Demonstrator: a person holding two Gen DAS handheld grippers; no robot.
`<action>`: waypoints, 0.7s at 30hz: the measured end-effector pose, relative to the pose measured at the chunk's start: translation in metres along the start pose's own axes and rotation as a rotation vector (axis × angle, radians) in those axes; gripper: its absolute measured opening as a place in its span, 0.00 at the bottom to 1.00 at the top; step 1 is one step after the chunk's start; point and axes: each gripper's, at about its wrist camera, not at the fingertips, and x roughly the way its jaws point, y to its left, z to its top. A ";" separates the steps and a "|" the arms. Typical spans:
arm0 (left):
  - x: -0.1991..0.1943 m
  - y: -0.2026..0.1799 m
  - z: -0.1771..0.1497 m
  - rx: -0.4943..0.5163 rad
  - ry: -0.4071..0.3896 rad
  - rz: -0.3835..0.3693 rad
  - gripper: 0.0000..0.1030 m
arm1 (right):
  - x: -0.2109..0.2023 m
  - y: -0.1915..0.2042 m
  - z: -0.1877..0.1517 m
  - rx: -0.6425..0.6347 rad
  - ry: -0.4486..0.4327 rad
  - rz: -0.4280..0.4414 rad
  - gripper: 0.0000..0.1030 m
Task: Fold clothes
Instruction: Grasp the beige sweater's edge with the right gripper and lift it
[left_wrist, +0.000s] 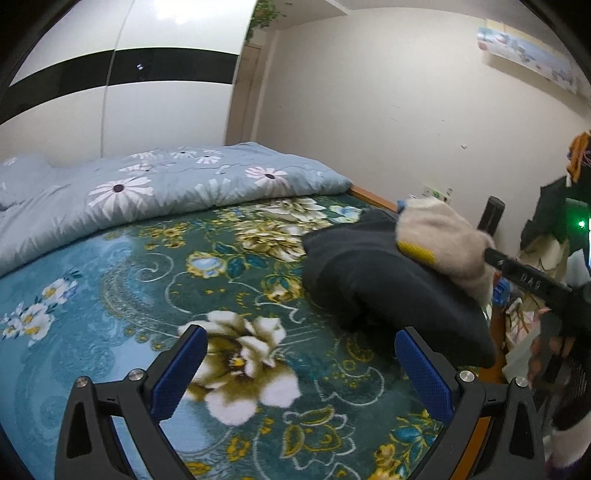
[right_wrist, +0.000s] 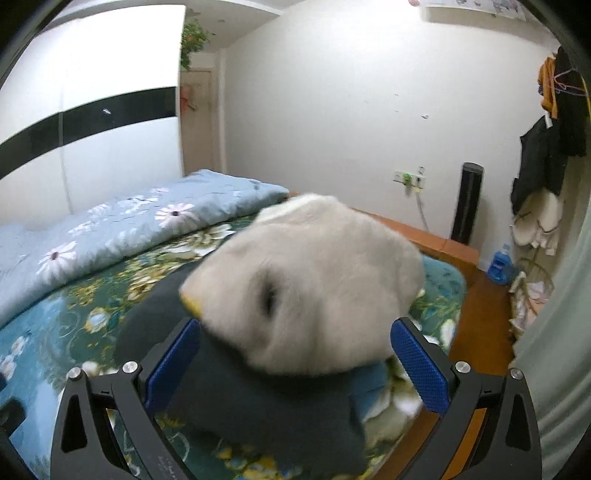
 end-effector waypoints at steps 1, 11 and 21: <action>-0.002 0.005 0.002 -0.015 -0.007 0.001 1.00 | -0.003 -0.004 0.001 0.015 -0.006 0.004 0.99; -0.007 0.037 0.006 -0.147 0.005 -0.021 1.00 | 0.027 0.000 0.002 -0.069 0.067 -0.060 0.63; -0.008 0.045 0.008 -0.169 0.016 -0.012 1.00 | 0.020 0.009 0.012 -0.111 0.046 -0.066 0.63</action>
